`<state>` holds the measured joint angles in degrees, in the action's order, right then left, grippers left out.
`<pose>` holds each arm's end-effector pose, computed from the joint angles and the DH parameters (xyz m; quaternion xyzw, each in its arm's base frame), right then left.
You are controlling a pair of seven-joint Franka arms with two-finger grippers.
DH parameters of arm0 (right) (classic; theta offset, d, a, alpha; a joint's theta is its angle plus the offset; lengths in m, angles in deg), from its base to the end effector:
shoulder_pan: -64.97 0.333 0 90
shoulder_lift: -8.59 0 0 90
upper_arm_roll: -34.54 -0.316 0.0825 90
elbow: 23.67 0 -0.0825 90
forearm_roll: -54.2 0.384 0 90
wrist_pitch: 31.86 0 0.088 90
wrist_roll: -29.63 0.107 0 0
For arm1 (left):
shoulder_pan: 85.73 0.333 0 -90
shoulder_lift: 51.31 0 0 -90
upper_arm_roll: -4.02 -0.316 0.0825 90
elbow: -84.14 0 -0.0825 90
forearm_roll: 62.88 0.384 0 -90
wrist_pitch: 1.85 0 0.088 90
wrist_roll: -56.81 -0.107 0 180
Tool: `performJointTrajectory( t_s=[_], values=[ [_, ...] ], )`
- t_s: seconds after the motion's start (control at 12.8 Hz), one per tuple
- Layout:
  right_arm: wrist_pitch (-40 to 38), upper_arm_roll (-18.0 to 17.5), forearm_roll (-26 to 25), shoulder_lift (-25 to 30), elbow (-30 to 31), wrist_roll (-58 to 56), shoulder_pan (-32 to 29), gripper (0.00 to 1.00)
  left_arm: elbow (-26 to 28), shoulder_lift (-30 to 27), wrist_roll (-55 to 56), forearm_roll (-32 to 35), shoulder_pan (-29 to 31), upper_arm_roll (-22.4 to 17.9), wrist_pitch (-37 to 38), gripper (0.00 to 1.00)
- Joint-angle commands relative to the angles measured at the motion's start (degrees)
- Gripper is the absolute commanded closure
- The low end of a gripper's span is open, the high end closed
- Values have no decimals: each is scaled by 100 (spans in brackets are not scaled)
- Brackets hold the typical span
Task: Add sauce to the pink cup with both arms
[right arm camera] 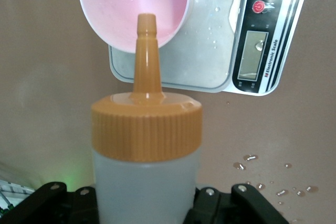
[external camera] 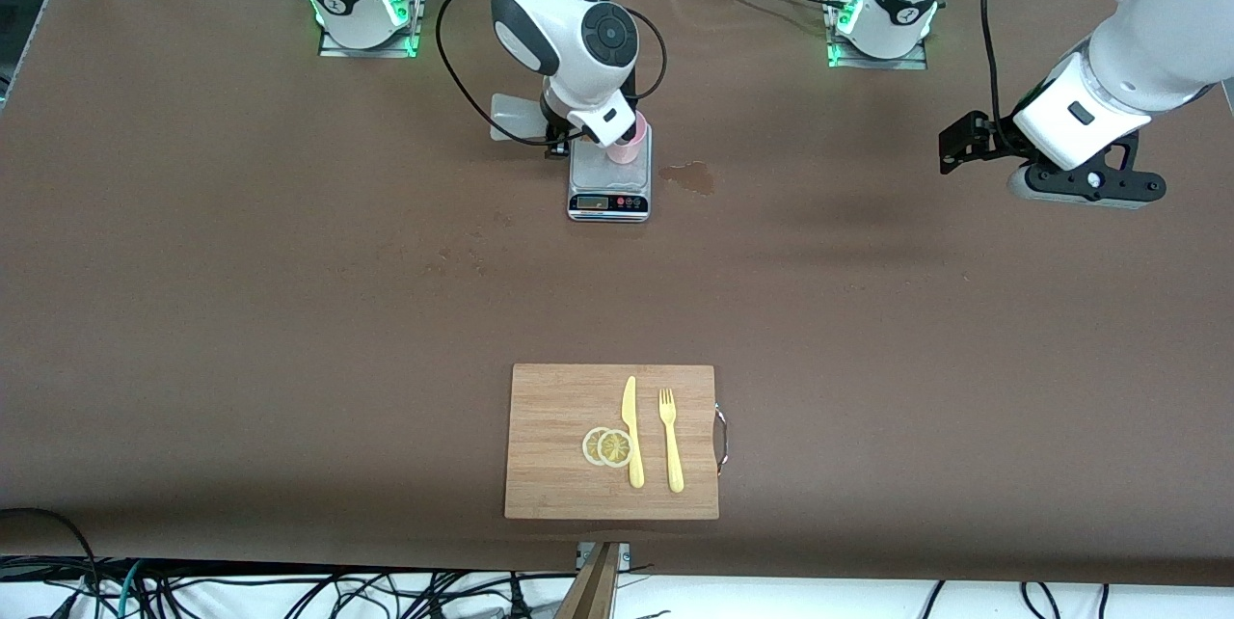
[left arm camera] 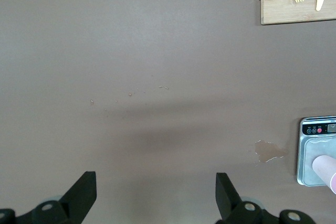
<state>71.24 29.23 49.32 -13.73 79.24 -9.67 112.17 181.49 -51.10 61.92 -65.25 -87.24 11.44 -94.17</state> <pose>0.3728 0.4689 0.3085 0.6703 0.7168 -0.1871 0.0428 0.5457 -0.0900 0.5655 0.9982 -0.0315 -0.0479 0.0151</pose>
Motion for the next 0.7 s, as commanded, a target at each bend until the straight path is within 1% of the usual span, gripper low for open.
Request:
performJointTrajectory(
  t_s=[0.0,0.31,0.47,0.62],
  values=[
    [-299,-41,-197,-132,-323,107,53,80,-85,24,-71,52,11,-4,83,0],
    [-334,-41,-496,-254,-411,107,140,80,-85,24,-71,52,11,-4,83,0],
    [-535,-41,-532,-377,-630,107,158,80,-85,24,-62,44,11,-4,83,0],
    [-685,-41,-716,-448,-789,107,228,80,-85,24,-62,52,11,-4,83,0]
  ],
)
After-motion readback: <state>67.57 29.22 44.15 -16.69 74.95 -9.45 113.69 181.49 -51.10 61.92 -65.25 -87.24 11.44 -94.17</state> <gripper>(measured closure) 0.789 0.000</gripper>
